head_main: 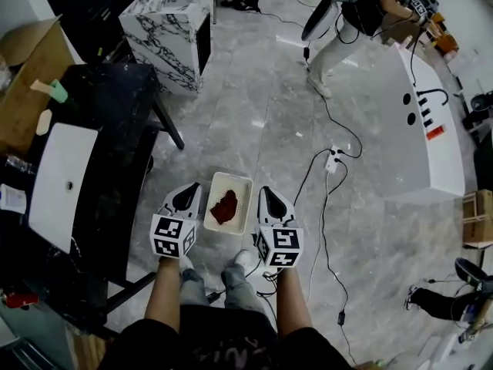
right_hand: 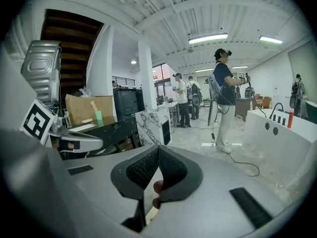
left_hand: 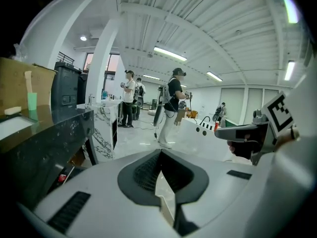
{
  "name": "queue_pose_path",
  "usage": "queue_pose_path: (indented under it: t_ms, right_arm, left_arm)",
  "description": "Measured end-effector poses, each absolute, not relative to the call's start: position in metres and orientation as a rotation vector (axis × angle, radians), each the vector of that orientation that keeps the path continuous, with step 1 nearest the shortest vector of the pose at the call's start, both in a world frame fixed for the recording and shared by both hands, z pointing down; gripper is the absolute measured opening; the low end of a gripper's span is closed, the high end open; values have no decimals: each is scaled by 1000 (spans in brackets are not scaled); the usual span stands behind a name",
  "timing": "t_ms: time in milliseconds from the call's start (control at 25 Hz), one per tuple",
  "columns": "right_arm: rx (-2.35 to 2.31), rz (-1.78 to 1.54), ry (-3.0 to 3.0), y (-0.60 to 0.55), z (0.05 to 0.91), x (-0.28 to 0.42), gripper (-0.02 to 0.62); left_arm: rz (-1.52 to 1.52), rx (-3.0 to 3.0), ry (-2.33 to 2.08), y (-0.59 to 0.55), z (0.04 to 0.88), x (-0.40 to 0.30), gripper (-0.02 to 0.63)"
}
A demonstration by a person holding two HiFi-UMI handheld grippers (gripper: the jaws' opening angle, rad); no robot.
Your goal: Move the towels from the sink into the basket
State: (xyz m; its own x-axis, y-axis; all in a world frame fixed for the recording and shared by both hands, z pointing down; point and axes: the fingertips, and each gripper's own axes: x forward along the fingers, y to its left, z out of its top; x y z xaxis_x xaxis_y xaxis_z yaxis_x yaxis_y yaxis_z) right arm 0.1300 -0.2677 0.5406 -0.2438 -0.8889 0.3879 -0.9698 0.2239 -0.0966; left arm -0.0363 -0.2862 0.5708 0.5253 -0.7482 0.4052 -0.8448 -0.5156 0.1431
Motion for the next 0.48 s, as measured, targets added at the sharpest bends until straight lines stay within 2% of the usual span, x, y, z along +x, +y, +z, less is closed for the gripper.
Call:
queue_pose_path:
  t_ms: [480]
  right_arm:
    - [1807, 392, -2293, -249, 478, 131, 15]
  left_arm:
    - [310, 2502, -1387, -276, 498, -45, 15]
